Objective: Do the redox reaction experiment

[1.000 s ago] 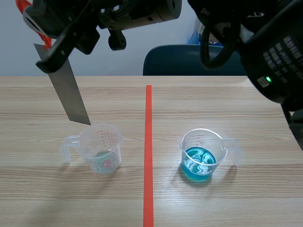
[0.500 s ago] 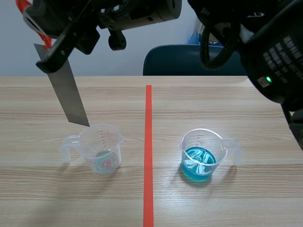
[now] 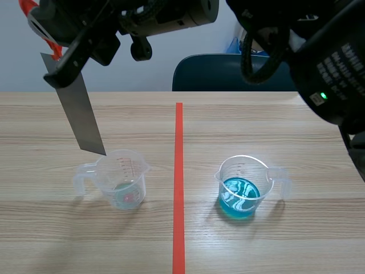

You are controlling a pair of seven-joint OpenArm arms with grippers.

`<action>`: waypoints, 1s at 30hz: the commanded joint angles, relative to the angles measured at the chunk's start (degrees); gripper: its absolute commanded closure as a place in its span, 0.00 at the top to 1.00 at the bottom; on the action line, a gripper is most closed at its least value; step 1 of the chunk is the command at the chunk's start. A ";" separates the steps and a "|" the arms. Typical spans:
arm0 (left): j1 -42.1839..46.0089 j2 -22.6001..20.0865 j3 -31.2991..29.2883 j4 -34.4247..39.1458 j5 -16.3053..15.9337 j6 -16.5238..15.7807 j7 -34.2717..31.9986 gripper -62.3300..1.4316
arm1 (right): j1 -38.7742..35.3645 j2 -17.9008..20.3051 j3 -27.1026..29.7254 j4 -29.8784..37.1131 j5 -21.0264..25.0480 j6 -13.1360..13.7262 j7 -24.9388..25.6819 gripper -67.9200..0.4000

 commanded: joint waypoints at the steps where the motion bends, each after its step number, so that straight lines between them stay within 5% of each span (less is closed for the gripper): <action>1: 0.13 0.13 -0.22 1.09 -0.31 0.02 -0.92 1.00 | 0.83 -0.04 0.55 0.66 0.37 -0.20 0.70 0.02; 30: 0.13 0.13 -0.22 1.09 -0.31 0.02 -2.40 1.00 | 0.83 -0.04 0.55 0.66 0.20 -0.20 0.70 0.02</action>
